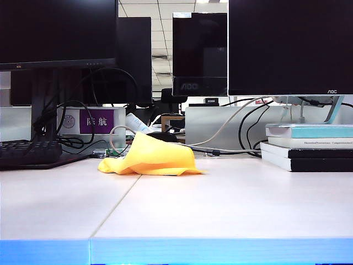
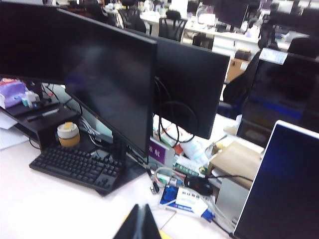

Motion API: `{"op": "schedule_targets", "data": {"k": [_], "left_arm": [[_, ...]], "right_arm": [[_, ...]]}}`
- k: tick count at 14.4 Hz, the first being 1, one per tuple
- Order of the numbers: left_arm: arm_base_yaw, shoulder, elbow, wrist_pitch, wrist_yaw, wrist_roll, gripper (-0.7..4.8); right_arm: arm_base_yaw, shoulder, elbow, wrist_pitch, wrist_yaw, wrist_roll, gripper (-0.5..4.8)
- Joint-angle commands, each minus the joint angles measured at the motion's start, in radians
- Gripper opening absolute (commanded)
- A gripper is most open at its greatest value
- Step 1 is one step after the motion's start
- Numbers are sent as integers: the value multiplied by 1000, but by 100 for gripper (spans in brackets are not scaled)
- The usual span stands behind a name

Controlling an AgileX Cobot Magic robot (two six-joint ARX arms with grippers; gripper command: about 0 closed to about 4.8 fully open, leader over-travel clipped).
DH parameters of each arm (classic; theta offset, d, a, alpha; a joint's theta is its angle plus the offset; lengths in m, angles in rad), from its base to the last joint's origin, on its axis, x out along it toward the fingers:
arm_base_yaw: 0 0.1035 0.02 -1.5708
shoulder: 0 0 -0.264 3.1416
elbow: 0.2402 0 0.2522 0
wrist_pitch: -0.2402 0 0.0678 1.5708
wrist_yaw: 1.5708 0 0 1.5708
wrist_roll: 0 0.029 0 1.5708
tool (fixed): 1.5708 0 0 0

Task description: Wipe the table from back to front using the rag.

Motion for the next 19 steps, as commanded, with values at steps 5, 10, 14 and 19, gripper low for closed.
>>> {"op": "schedule_targets", "data": {"k": [5, 10, 14, 19], "left_arm": [[-1, -1, -4, -17, -39, 1, -5], [-1, -1, -4, -17, -39, 1, -5], [-1, -1, -4, -17, -39, 1, -5], [-1, -2, -4, -18, -39, 1, -5]], "right_arm": [[1, -43, 3, 13, 14, 1, -1], [1, -154, -178, 19, 69, -10, -1], [0, -697, -1317, 629, 74, -9, -1], [-89, -1110, -2169, 1108, 109, 38, -1]]}}
